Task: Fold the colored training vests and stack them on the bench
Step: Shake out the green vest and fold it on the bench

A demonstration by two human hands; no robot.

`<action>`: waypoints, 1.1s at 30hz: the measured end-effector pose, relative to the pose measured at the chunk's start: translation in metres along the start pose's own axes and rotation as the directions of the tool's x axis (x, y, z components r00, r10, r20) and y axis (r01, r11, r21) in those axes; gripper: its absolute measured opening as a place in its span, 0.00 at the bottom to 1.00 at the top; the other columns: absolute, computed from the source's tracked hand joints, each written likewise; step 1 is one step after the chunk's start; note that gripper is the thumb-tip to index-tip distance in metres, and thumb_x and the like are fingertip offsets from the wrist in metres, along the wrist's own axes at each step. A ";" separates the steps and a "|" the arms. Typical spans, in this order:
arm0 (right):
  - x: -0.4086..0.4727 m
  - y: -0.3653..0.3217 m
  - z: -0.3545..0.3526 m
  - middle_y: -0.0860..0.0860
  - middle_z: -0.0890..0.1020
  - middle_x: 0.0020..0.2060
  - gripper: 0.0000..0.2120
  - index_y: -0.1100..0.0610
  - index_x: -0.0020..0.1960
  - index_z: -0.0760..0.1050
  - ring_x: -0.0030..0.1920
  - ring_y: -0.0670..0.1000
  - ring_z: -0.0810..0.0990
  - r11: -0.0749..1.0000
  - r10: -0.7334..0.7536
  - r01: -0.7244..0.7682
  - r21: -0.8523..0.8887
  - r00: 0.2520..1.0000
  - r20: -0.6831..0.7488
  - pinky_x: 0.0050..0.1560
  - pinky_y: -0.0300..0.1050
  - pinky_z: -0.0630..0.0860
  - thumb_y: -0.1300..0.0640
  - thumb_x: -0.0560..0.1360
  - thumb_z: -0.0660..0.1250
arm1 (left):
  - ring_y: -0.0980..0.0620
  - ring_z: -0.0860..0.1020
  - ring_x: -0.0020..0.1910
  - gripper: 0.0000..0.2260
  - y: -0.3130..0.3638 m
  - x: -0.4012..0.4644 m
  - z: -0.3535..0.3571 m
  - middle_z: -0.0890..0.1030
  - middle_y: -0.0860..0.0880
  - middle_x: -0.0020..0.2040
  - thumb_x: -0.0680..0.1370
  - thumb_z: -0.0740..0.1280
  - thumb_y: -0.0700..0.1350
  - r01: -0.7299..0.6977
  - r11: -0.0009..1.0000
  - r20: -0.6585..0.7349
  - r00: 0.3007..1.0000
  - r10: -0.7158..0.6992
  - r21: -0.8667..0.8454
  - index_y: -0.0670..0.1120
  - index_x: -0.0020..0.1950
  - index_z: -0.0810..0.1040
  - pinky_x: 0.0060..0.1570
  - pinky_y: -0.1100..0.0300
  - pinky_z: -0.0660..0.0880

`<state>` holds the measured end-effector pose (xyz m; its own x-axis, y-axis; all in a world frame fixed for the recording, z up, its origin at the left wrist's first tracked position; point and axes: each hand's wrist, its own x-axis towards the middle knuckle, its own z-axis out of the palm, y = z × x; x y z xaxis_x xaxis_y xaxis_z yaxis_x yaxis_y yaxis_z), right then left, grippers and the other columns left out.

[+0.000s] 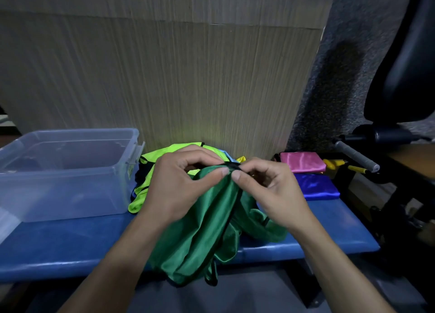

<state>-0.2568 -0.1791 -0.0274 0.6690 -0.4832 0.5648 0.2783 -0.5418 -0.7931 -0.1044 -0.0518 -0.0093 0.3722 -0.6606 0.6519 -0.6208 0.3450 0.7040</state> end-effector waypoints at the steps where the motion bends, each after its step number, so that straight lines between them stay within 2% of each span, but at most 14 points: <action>1: 0.001 -0.006 -0.001 0.61 0.81 0.37 0.07 0.58 0.43 0.82 0.39 0.53 0.75 0.999 0.003 -0.003 0.032 1.000 -0.017 0.42 0.56 0.71 0.55 0.77 0.72 | 0.50 0.84 0.50 0.03 0.004 0.000 -0.004 0.85 0.53 0.47 0.72 0.77 0.44 0.000 1.000 0.019 1.000 0.000 -0.013 0.47 0.44 0.87 0.51 0.60 0.78; 4: 0.009 -0.029 -0.003 0.66 0.78 0.37 0.09 0.59 0.41 0.81 0.36 0.57 0.73 1.000 -0.022 0.022 0.005 0.999 -0.024 0.40 0.64 0.70 0.54 0.77 0.70 | 0.50 0.82 0.56 0.04 0.024 -0.005 -0.010 0.83 0.55 0.54 0.74 0.75 0.49 -0.046 0.996 0.083 0.996 0.040 0.071 0.51 0.46 0.86 0.57 0.55 0.77; 6: 0.015 -0.048 -0.005 0.61 0.79 0.34 0.09 0.56 0.39 0.80 0.34 0.57 0.73 0.992 -0.064 0.062 -0.108 0.998 -0.013 0.38 0.62 0.70 0.53 0.76 0.69 | 0.52 0.81 0.56 0.09 0.041 -0.009 -0.013 0.81 0.57 0.55 0.78 0.69 0.54 -0.077 0.979 0.038 0.997 0.071 0.190 0.51 0.46 0.86 0.56 0.60 0.74; 8: 0.023 -0.073 -0.008 0.58 0.79 0.32 0.09 0.54 0.38 0.79 0.32 0.55 0.74 0.971 -0.116 0.117 -0.210 0.993 0.014 0.36 0.61 0.72 0.51 0.74 0.69 | 0.54 0.81 0.53 0.13 0.057 -0.007 -0.019 0.82 0.58 0.51 0.81 0.64 0.53 -0.075 0.970 -0.049 0.995 0.089 0.230 0.50 0.45 0.85 0.51 0.65 0.73; 10: 0.031 -0.101 -0.011 0.60 0.79 0.33 0.09 0.55 0.38 0.79 0.32 0.57 0.76 0.947 -0.155 0.169 -0.273 0.985 0.074 0.36 0.64 0.73 0.50 0.73 0.69 | 0.57 0.82 0.50 0.08 0.071 0.000 -0.028 0.84 0.59 0.48 0.82 0.66 0.49 -0.047 0.983 -0.062 0.996 0.059 0.179 0.51 0.49 0.85 0.48 0.64 0.76; 11: 0.035 -0.117 -0.013 0.61 0.79 0.33 0.10 0.55 0.38 0.79 0.32 0.58 0.76 0.938 -0.171 0.195 -0.285 0.979 0.110 0.36 0.65 0.73 0.50 0.73 0.69 | 0.57 0.83 0.50 0.05 0.079 0.004 -0.033 0.85 0.58 0.48 0.81 0.68 0.47 -0.031 0.993 -0.015 0.999 0.033 0.113 0.52 0.51 0.84 0.48 0.64 0.77; 14: 0.047 -0.157 -0.019 0.65 0.80 0.34 0.11 0.58 0.39 0.80 0.33 0.58 0.77 0.925 -0.199 0.251 -0.285 0.960 0.199 0.36 0.66 0.73 0.50 0.72 0.69 | 0.60 0.83 0.46 0.08 0.108 0.016 -0.047 0.85 0.57 0.45 0.78 0.73 0.40 0.009 0.999 0.097 0.995 -0.004 -0.052 0.53 0.53 0.83 0.47 0.67 0.76; 17: 0.059 -0.189 -0.023 0.67 0.81 0.37 0.12 0.60 0.40 0.81 0.35 0.55 0.75 0.922 -0.198 0.266 -0.281 0.948 0.248 0.38 0.65 0.73 0.51 0.72 0.71 | 0.56 0.80 0.37 0.06 0.137 0.027 -0.059 0.83 0.53 0.39 0.73 0.75 0.44 -0.040 0.999 0.084 0.996 0.041 -0.009 0.53 0.48 0.84 0.40 0.61 0.77; 19: 0.064 -0.206 -0.026 0.67 0.82 0.38 0.11 0.62 0.41 0.82 0.38 0.53 0.76 0.929 -0.184 0.255 -0.268 0.946 0.266 0.39 0.63 0.73 0.53 0.73 0.72 | 0.54 0.78 0.34 0.06 0.153 0.036 -0.070 0.83 0.49 0.37 0.70 0.74 0.50 -0.049 0.997 0.084 0.995 0.045 0.051 0.51 0.45 0.83 0.36 0.58 0.75; 22: 0.067 -0.228 -0.034 0.58 0.81 0.34 0.10 0.65 0.41 0.81 0.36 0.48 0.73 0.937 -0.165 0.243 -0.250 0.941 0.295 0.38 0.49 0.68 0.58 0.74 0.72 | 0.55 0.79 0.36 0.04 0.181 0.054 -0.089 0.85 0.48 0.37 0.70 0.72 0.48 -0.050 0.991 0.115 0.993 0.036 0.124 0.49 0.42 0.84 0.41 0.52 0.77; 25: 0.068 -0.248 -0.041 0.56 0.80 0.35 0.08 0.64 0.41 0.81 0.37 0.50 0.74 0.954 -0.129 0.212 -0.213 0.929 0.346 0.39 0.43 0.69 0.59 0.75 0.72 | 0.57 0.80 0.37 0.04 0.213 0.068 -0.105 0.86 0.49 0.39 0.75 0.71 0.41 -0.073 0.980 0.196 0.980 0.036 0.185 0.48 0.43 0.85 0.42 0.56 0.78; 29: 0.066 -0.264 -0.052 0.57 0.83 0.39 0.05 0.60 0.43 0.83 0.41 0.52 0.80 0.983 -0.049 0.116 -0.144 0.915 0.400 0.43 0.40 0.77 0.58 0.75 0.75 | 0.53 0.79 0.41 0.06 0.234 0.074 -0.123 0.82 0.41 0.43 0.81 0.66 0.37 -0.018 0.994 0.436 0.900 -0.032 0.109 0.45 0.56 0.79 0.43 0.61 0.78; 31: 0.064 -0.267 -0.059 0.58 0.84 0.43 0.06 0.62 0.46 0.83 0.43 0.53 0.81 0.993 0.008 0.044 -0.111 0.902 0.431 0.46 0.42 0.79 0.58 0.74 0.72 | 0.52 0.77 0.42 0.06 0.233 0.073 -0.130 0.80 0.46 0.44 0.82 0.64 0.35 0.005 0.999 0.524 0.851 -0.033 0.054 0.44 0.55 0.77 0.43 0.59 0.76; 33: 0.063 -0.267 -0.063 0.59 0.84 0.46 0.08 0.63 0.50 0.83 0.46 0.53 0.82 0.994 0.054 -0.003 -0.112 0.889 0.454 0.49 0.43 0.80 0.59 0.75 0.70 | 0.53 0.77 0.42 0.09 0.228 0.071 -0.129 0.81 0.49 0.43 0.83 0.62 0.34 -0.057 0.985 0.550 0.834 -0.043 0.163 0.45 0.51 0.80 0.44 0.57 0.75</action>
<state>-0.3329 -0.1083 0.2342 0.9230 -0.1461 0.3561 0.1974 -0.6143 -0.7639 -0.1305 0.0662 0.2335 -0.0423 -0.9324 0.3590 -0.7455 0.2687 0.6100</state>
